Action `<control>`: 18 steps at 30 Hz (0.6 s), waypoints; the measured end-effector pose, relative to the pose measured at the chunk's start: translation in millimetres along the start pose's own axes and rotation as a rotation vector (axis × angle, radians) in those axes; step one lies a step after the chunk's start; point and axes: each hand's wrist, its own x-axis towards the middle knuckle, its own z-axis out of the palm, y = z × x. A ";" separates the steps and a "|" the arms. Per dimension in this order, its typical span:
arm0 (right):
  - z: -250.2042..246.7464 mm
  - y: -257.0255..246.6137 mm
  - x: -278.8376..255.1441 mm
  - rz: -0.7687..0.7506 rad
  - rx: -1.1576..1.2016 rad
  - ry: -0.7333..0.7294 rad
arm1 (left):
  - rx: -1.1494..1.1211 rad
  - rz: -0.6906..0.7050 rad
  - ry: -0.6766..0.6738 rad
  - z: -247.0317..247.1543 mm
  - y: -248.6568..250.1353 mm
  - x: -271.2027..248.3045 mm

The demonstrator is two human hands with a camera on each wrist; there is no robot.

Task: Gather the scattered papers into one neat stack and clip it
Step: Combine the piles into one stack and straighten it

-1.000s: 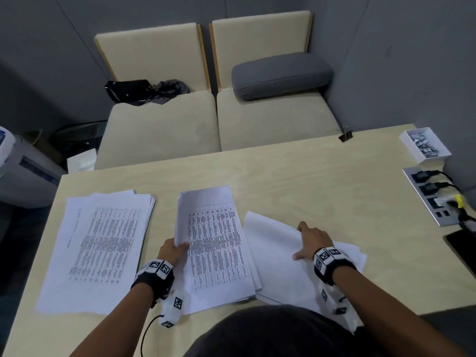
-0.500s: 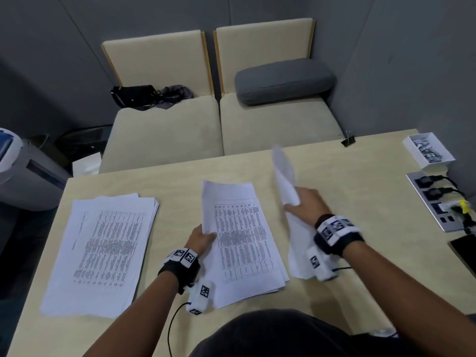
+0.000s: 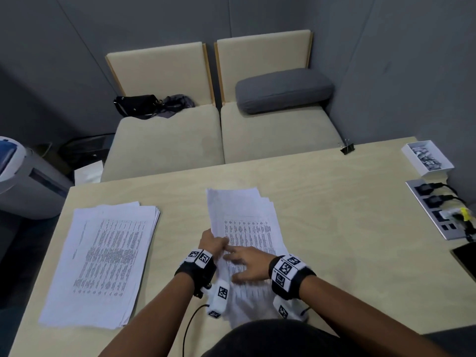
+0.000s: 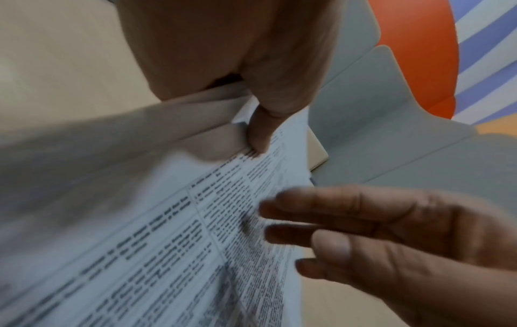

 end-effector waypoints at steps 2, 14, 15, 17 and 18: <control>-10.1 12.8 -4.6 0.079 0.070 0.132 | 0.067 0.043 0.026 -4.3 2.0 -2.2; -142.8 16.3 -58.4 0.038 0.836 0.871 | -0.335 0.427 -0.107 -49.4 95.3 -31.0; -147.9 5.2 -60.2 0.010 0.800 0.897 | -0.341 0.458 -0.120 -49.5 102.8 -32.2; -155.9 -13.0 -64.0 -0.065 0.791 0.968 | -0.337 0.521 -0.122 -51.0 116.2 -35.6; -158.7 -20.9 -66.7 -0.109 0.818 0.998 | -0.349 0.546 -0.121 -52.2 121.6 -37.3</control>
